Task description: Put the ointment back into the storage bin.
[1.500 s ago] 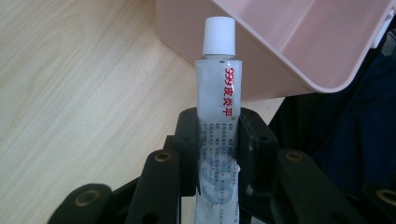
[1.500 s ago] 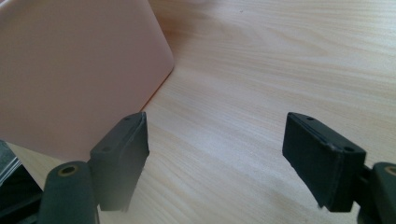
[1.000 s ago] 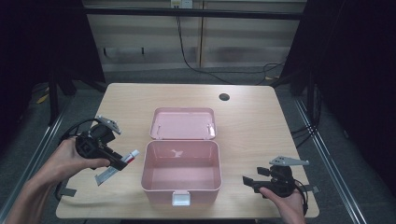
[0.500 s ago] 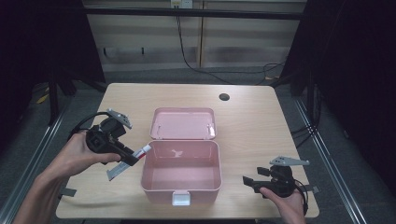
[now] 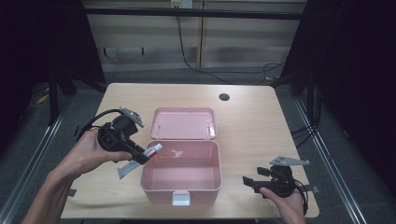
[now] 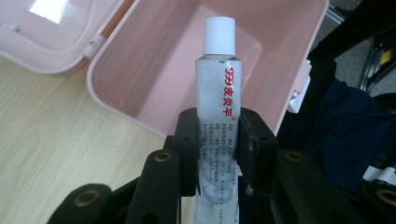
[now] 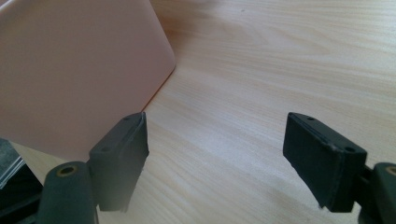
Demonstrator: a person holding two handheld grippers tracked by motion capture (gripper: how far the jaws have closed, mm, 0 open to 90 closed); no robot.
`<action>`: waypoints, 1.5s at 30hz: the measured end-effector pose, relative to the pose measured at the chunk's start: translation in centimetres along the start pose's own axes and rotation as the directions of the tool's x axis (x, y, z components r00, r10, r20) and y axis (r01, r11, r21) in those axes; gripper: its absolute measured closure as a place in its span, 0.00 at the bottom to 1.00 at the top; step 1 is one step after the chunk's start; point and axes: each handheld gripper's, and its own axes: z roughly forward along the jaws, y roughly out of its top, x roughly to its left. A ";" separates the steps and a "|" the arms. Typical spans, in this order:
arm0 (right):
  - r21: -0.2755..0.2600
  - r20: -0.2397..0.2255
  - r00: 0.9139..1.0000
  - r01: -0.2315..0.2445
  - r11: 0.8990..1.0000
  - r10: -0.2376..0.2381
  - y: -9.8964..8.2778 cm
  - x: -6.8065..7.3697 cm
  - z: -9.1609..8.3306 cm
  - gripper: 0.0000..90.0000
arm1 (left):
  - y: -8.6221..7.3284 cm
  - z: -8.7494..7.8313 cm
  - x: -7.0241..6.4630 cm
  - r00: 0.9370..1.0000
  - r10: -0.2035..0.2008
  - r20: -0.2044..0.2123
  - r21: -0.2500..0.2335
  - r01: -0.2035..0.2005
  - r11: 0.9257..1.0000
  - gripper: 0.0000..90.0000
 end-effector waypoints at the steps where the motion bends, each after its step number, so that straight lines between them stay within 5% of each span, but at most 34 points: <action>1: 0.000 -0.001 1.000 0.000 1.000 0.000 0.0 0.0 0.0 0.25 | 0.5 0.2 -0.3 1.000 0.017 -0.003 0.013 -0.017 1.000 0.79; 17: 0.002 -0.002 1.000 -0.002 1.000 0.002 0.0 0.0 -0.1 0.24 | 3.1 1.2 -1.7 0.997 0.076 0.002 0.017 -0.076 0.997 0.79; 42: 0.002 -0.005 1.000 -0.001 1.000 0.001 0.0 0.0 -0.1 0.24 | 5.5 5.3 -3.0 0.993 0.118 0.029 0.078 -0.120 0.990 0.79; 45: 0.001 -0.005 1.000 -0.002 1.000 0.002 0.0 0.0 -0.1 0.24 | 6.0 5.8 -3.3 0.988 0.147 0.038 0.096 -0.150 0.984 0.79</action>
